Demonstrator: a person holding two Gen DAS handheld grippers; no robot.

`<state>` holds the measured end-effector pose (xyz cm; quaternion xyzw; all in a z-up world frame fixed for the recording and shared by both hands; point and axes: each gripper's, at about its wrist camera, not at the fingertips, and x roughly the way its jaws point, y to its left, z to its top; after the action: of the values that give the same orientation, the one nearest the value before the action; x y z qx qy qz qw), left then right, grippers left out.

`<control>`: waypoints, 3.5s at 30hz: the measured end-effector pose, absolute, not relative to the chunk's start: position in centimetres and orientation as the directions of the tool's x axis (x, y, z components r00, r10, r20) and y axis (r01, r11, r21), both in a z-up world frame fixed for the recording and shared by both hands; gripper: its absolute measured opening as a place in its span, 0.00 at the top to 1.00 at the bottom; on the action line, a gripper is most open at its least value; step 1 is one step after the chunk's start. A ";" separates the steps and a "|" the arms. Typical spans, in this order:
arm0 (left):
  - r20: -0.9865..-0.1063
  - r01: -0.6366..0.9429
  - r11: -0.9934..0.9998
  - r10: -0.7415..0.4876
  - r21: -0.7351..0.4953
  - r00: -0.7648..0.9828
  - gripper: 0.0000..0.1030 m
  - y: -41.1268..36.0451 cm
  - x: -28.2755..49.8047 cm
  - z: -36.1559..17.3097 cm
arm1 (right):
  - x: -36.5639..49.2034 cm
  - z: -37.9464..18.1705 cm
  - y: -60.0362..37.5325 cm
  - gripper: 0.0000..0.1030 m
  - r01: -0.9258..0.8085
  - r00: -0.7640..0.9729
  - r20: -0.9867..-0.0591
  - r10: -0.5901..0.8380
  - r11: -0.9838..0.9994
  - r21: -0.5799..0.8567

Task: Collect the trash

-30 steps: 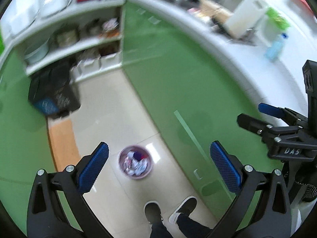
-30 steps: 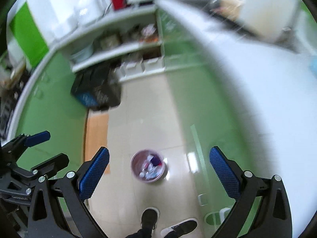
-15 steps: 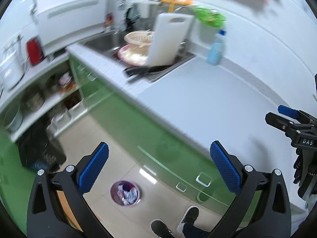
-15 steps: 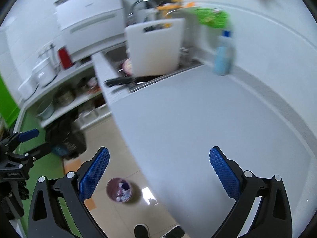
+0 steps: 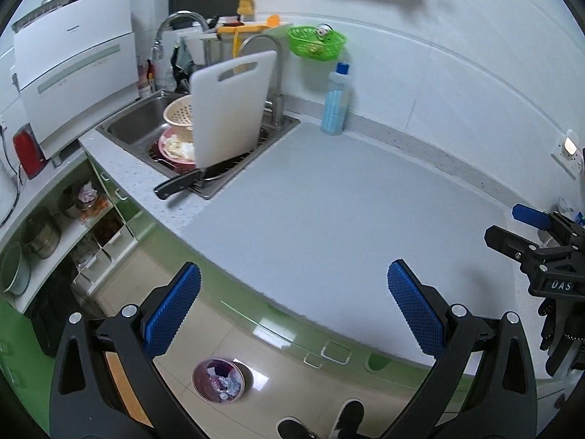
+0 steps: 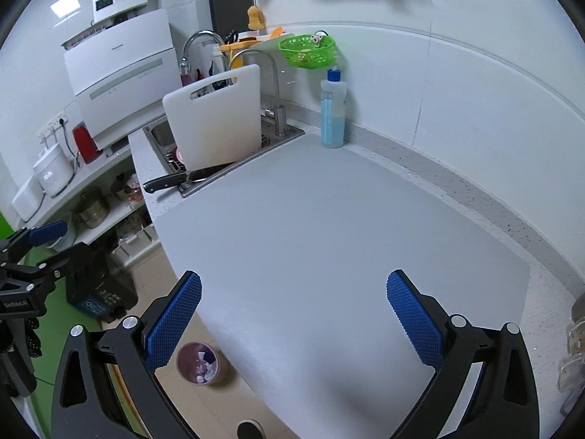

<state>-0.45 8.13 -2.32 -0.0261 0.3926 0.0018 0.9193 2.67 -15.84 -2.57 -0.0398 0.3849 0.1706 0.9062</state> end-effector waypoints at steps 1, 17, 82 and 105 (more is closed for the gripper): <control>-0.724 -0.021 0.999 -0.017 -0.043 0.689 0.03 7.8 -0.3 -2.3 | 2.8 -2.4 -16.3 0.06 -0.335 0.645 -0.712 0.277 0.940 0.061; -0.748 0.023 0.999 -0.049 -0.046 0.662 0.03 4.4 1.7 -3.4 | 3.6 -2.4 -19.4 0.06 -0.297 0.641 -0.729 0.243 0.953 0.056; -0.712 0.020 0.999 -0.039 -0.036 0.701 0.03 4.7 0.7 -1.7 | 3.7 -1.9 -19.3 0.06 -0.318 0.645 -0.717 0.265 0.946 0.064; -0.726 -0.015 0.989 -0.098 -0.148 0.681 0.03 6.6 1.6 -1.9 | 4.2 -2.4 -18.9 0.06 -0.337 0.633 -0.723 0.278 0.939 0.066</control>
<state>1.56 6.63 -1.85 -0.0710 0.3989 -0.0229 0.9140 4.25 -18.87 -2.42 -0.0376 0.3931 0.1701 0.9028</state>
